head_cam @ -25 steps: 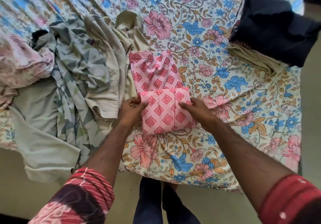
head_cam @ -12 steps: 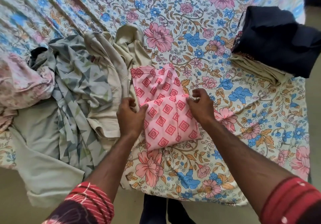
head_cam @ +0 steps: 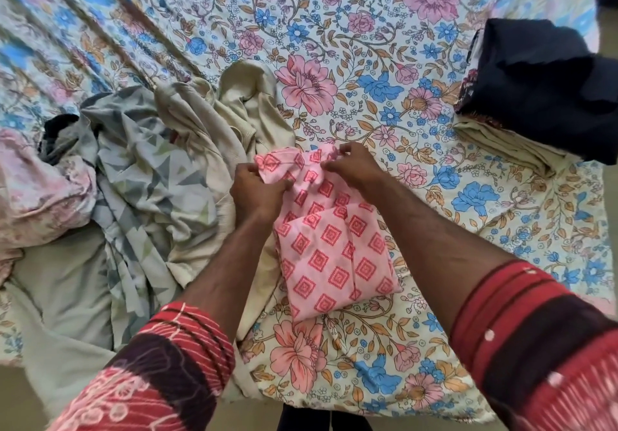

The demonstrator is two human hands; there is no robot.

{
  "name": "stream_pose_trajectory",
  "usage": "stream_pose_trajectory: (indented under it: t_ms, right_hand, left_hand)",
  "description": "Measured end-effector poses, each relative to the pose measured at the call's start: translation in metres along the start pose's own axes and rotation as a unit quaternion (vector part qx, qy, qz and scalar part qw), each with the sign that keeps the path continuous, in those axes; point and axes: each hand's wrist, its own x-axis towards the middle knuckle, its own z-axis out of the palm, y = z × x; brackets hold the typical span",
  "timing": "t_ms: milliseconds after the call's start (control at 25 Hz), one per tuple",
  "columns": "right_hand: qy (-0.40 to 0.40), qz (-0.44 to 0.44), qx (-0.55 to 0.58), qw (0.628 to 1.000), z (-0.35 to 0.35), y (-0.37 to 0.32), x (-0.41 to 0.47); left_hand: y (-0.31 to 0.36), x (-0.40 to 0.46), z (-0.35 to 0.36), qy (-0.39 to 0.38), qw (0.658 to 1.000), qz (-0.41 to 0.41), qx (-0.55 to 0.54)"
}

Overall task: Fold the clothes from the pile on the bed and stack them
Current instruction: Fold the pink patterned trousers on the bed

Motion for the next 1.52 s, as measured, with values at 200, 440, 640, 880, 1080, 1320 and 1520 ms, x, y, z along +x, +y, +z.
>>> stream_pose_trajectory:
  t_ms: [200, 440, 640, 880, 1080, 1320, 1520]
  right_hand:
    - [-0.020, 0.017, -0.079, 0.997, 0.004, -0.009, 0.006]
    - [-0.047, -0.198, -0.068, 0.977, -0.026, 0.002, -0.044]
    - [-0.095, -0.420, -0.473, 0.769, -0.071, 0.111, -0.110]
    - [-0.045, -0.379, -0.397, 0.835, -0.070, 0.149, -0.110]
    - [0.091, -0.021, -0.095, 0.991, -0.033, 0.116, -0.103]
    - [-0.029, 0.079, -0.055, 0.995, -0.016, 0.119, -0.103]
    - [-0.027, -0.019, 0.003, 0.999, -0.028, 0.116, -0.112]
  left_hand:
    - [0.005, 0.010, -0.005, -0.099, 0.995, -0.008, -0.002]
    - [0.008, -0.022, -0.041, -0.181, 0.967, 0.145, -0.101]
    - [-0.084, -0.078, -0.080, -0.277, 0.810, 0.448, 0.258]
    - [-0.131, -0.100, -0.093, -0.211, 0.854, 0.398, 0.262]
    - [-0.093, -0.118, -0.050, -0.190, 0.978, -0.078, 0.050]
    - [-0.089, -0.116, -0.015, -0.156, 0.961, -0.218, -0.073]
    - [-0.071, -0.119, -0.023, -0.170, 0.971, -0.149, -0.076]
